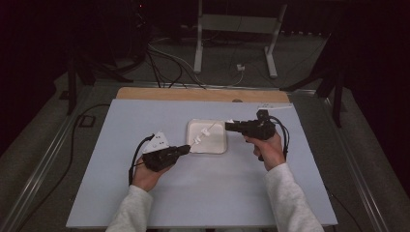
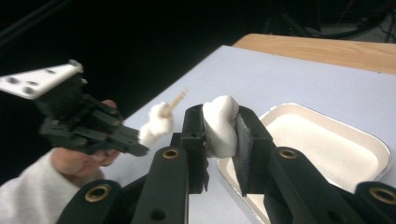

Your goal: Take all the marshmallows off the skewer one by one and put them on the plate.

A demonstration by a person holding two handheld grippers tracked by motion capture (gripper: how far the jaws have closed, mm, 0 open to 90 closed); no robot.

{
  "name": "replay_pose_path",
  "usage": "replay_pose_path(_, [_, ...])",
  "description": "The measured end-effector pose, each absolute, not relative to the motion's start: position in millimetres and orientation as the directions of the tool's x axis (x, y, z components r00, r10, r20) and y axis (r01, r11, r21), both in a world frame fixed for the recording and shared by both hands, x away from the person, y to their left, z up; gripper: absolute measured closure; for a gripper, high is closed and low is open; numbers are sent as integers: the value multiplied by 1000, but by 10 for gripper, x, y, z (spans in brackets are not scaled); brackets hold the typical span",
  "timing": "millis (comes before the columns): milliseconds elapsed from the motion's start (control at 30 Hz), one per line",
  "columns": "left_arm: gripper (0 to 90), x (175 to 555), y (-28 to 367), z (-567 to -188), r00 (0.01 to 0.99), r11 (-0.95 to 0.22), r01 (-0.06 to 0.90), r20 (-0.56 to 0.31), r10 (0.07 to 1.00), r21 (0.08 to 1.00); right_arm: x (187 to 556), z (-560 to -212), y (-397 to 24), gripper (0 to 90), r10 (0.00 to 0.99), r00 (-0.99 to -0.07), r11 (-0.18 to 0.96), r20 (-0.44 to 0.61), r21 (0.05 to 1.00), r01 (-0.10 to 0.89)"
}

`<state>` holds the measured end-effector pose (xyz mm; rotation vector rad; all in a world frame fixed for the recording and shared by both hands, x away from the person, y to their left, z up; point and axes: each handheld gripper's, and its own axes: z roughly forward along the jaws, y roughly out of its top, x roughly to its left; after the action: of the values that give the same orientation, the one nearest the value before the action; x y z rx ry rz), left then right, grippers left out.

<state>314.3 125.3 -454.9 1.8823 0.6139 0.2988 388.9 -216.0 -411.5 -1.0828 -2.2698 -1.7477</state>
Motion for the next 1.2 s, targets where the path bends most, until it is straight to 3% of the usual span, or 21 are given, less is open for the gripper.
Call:
replay_pose_path(767, [900,3161,1286,-4544,818,-270,292,-93,567,918,4093,-4873,-1766,719,672,-646,249,362,711,657])
replay_pose_path(1100, [900,3170,1295,-4557,813,-266,300,-99,574,916,4084,-4914,-1710,405,693,-637,281,338,687,670])
replay_pose_path(1200, [900,3172,1302,-4556,811,-263,300,-100,576,917,4070,-4867,-1738,315,680,-632,248,372,695,675])
